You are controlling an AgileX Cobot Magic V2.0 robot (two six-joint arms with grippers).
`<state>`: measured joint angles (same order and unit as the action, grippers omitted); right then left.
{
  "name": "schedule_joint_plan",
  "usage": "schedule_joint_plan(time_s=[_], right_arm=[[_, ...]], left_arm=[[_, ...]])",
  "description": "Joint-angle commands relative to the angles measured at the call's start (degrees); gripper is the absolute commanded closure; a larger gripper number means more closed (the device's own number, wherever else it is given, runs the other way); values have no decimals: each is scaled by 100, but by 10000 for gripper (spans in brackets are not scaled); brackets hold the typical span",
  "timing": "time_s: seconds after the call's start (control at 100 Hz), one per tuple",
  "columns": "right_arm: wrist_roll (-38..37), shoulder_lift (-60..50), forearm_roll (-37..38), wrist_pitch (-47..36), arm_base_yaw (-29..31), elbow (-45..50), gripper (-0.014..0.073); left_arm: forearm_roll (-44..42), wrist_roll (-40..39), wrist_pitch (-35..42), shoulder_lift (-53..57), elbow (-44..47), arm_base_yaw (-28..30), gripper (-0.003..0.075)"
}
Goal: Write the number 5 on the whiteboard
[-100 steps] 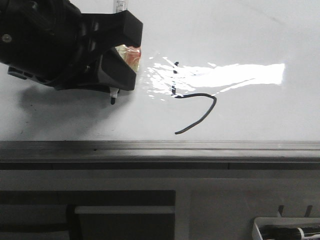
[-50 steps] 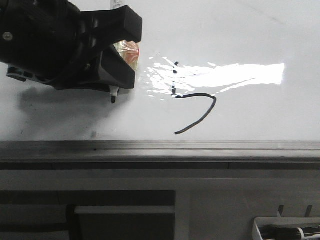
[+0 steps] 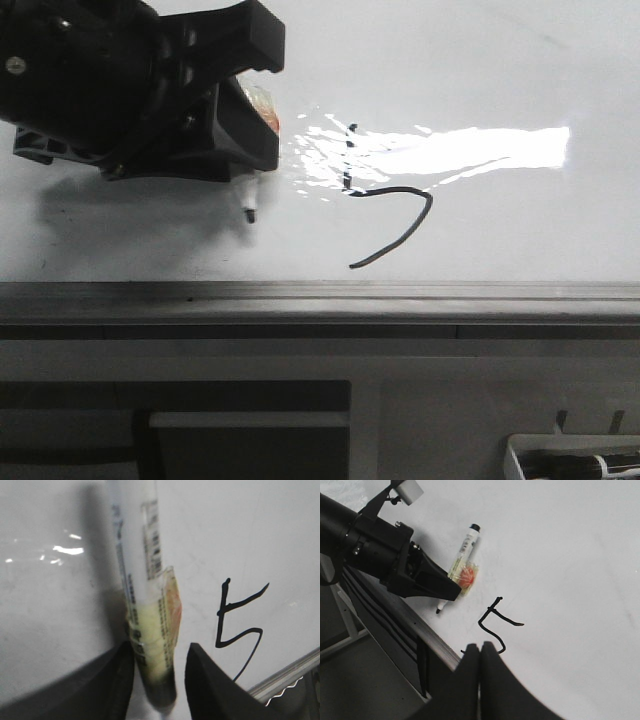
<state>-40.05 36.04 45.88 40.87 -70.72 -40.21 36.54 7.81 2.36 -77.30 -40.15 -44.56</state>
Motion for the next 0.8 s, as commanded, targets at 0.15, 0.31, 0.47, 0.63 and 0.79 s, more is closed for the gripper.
schedule_joint_plan(time_s=[0.15, 0.31, 0.47, 0.63, 0.79], right_arm=[[-30, -7, 253, -229, 1, -180, 656], [-30, -7, 253, -229, 1, -180, 656], [-30, -7, 253, -229, 1, -180, 656], [-30, -7, 253, -229, 1, -180, 656], [-30, -7, 253, -229, 1, -180, 656]], left_arm=[[78, -30, 486, 64, -85, 46, 359], [78, -30, 525, 64, -85, 46, 208], [91, -30, 601, 78, -96, 46, 148], [79, -20, 614, 302, -104, -51, 148], [32, -9, 614, 693, -104, -180, 148]])
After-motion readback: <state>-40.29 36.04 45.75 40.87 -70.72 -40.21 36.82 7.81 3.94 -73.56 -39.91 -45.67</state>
